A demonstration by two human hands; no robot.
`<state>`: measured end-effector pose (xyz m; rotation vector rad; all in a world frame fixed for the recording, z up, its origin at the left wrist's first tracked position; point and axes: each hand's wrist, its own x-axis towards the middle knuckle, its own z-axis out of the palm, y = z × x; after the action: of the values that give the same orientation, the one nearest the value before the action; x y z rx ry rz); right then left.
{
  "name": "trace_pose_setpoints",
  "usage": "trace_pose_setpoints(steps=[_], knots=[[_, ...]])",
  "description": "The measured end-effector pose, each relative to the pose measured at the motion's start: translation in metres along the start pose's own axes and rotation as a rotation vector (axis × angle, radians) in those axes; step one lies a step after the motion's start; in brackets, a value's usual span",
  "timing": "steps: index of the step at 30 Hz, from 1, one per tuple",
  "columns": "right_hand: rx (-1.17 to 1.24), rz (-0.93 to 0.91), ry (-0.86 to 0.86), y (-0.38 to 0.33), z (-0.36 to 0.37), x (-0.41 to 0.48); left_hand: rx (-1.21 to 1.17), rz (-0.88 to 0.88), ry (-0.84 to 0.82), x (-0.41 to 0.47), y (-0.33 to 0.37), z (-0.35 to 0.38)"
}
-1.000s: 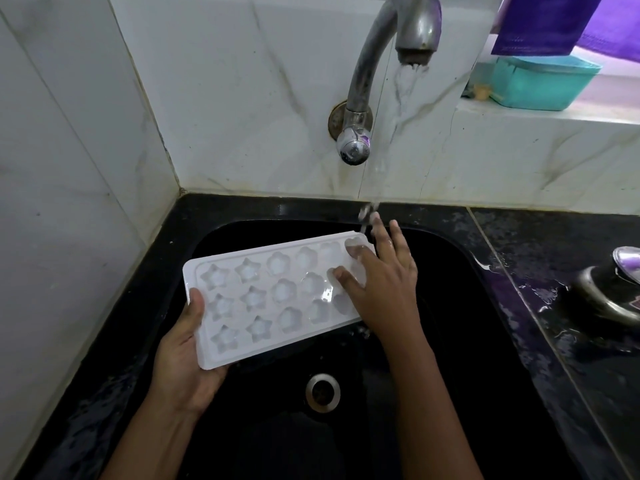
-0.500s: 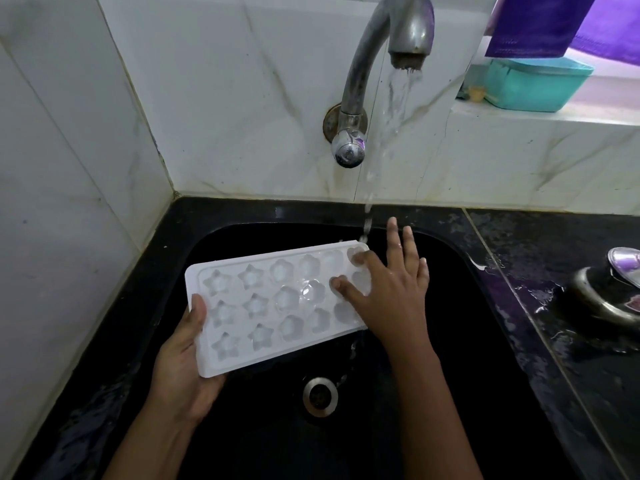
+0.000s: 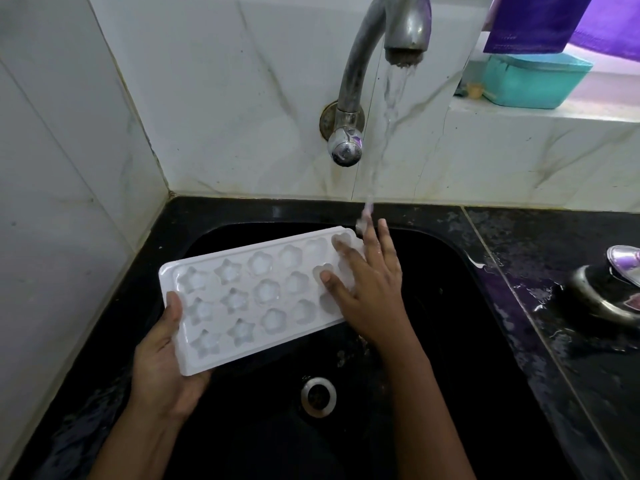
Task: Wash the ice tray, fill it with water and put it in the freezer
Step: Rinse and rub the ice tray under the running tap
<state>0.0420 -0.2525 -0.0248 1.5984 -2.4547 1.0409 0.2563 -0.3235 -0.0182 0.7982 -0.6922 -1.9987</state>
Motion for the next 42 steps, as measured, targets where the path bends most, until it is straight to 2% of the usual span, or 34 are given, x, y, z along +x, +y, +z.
trace_pose_setpoints(steps=[2,4,6,8,10,16,19,25,29,34,40,42], knots=[[0.167,0.034,0.073,-0.001,-0.004,0.001,-0.028,0.014,0.014,0.0,0.001,-0.002],[0.233,0.083,0.186,0.0,-0.009,0.002,-0.048,0.017,0.023,0.0,-0.001,-0.003],[0.162,0.092,0.296,0.002,-0.013,0.003,-0.061,0.003,0.019,0.001,-0.003,-0.002],[0.095,0.094,0.33,0.004,-0.015,0.003,-0.072,-0.006,0.01,0.001,-0.006,0.0],[0.067,0.075,0.283,0.005,-0.014,0.003,-0.095,-0.003,0.0,0.001,-0.008,0.002],[-0.08,0.093,-0.008,-0.009,0.0,0.0,-0.087,0.016,0.011,0.001,-0.012,0.0],[-0.057,0.076,0.01,-0.008,-0.002,-0.001,-0.078,0.033,0.02,0.003,-0.01,-0.003],[-0.112,0.163,-0.043,-0.009,-0.006,-0.002,-0.043,0.038,-0.01,0.002,-0.011,0.002],[-0.088,0.091,-0.001,-0.012,-0.005,0.0,-0.022,0.066,-0.004,0.0,-0.012,0.002],[-0.12,0.252,0.031,-0.004,-0.014,-0.001,-0.024,0.066,-0.02,-0.002,-0.019,0.006],[-0.037,0.109,0.138,-0.013,-0.006,0.002,-0.035,0.098,-0.013,0.0,-0.018,0.005],[-0.054,0.152,0.117,-0.01,-0.009,0.001,-0.024,0.112,0.0,-0.002,-0.016,0.002]])
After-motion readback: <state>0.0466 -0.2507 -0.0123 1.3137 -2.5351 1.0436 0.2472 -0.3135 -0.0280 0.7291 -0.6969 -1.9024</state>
